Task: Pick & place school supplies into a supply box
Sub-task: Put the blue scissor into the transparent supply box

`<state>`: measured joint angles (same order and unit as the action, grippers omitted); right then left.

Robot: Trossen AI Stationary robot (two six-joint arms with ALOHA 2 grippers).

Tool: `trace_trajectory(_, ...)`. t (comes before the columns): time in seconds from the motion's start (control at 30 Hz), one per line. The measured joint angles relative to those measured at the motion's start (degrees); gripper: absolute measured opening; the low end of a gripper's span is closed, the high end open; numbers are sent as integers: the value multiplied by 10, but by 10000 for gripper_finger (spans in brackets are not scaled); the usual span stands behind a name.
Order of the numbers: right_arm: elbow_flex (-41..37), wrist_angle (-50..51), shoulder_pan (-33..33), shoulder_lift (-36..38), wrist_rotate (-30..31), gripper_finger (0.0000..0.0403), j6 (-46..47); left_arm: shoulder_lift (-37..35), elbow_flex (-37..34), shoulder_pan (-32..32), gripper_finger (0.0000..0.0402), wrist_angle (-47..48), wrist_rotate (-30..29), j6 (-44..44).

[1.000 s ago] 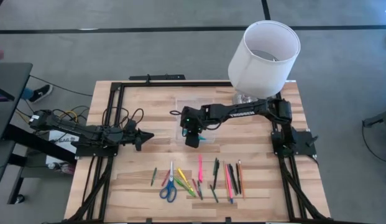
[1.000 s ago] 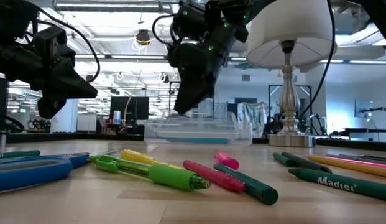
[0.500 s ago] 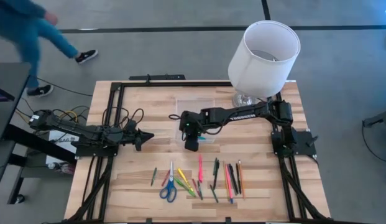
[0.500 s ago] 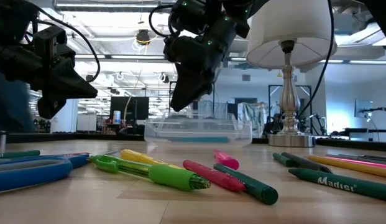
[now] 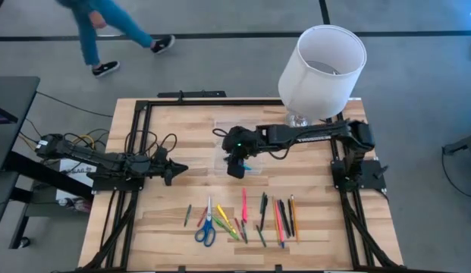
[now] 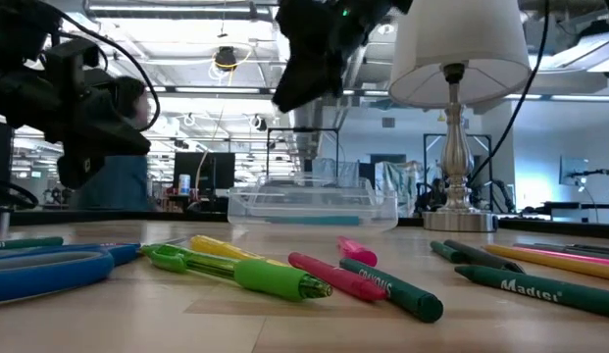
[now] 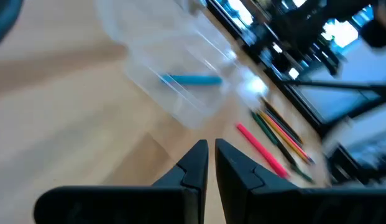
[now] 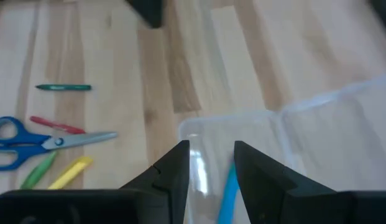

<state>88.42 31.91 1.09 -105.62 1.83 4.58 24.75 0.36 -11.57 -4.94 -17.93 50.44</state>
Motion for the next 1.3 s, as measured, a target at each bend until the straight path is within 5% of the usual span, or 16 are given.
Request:
trace_trajectory(0.17, 0, 47, -19, 38, 16, 118, 5, 0, 0, -10, 24, -22, 84, 1)
trace_trajectory(0.4, -34, 79, -49, 105, 58, 118, 21, 1, 15, -55, 24, -28, 86, -31)
trace_trajectory(0.7, -174, 81, -58, 255, 120, 118, 118, 34, 51, -112, 2, -31, 81, -32)
trace_trajectory(1.3, -366, 79, -129, 510, 213, 118, 225, 438, 255, -221, 2, -32, 99, 1)
